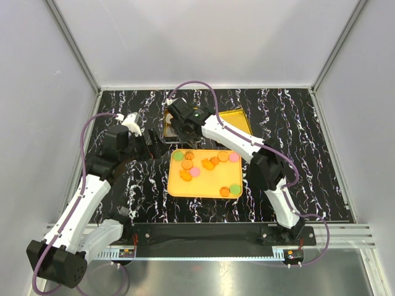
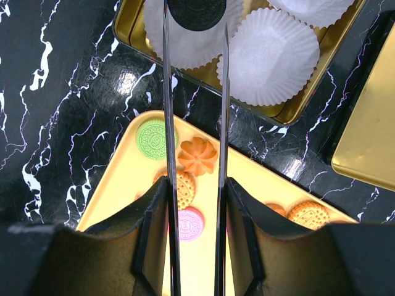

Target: Pack the cookies

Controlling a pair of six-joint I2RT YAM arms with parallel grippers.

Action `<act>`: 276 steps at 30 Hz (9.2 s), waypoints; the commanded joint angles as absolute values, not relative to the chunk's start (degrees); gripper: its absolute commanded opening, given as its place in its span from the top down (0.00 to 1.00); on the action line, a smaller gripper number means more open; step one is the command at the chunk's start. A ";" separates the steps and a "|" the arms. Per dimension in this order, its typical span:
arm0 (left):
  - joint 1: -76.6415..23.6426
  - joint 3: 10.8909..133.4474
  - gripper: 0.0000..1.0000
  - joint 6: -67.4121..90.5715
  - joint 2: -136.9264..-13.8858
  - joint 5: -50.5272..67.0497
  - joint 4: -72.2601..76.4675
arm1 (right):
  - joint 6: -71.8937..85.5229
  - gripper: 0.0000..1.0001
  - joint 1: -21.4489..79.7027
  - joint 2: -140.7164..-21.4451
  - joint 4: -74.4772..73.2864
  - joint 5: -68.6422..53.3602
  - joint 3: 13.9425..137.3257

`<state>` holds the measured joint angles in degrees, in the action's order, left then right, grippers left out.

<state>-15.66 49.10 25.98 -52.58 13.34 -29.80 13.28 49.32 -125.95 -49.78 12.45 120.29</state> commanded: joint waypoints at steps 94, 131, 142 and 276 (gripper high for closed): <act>-15.29 48.52 0.01 26.19 -52.91 14.15 -26.37 | 18.46 0.44 58.89 -95.10 -52.12 8.44 81.74; -15.29 48.34 0.01 26.28 -52.91 14.24 -26.28 | 18.63 0.43 58.98 -95.27 -51.07 7.47 79.54; -15.29 48.43 0.01 26.28 -52.82 14.06 -26.37 | 18.37 0.52 57.48 -93.78 -52.12 6.86 79.28; -15.38 48.08 0.01 26.89 -51.42 20.83 -24.26 | 18.54 0.20 -3.96 -110.75 -29.18 3.78 76.04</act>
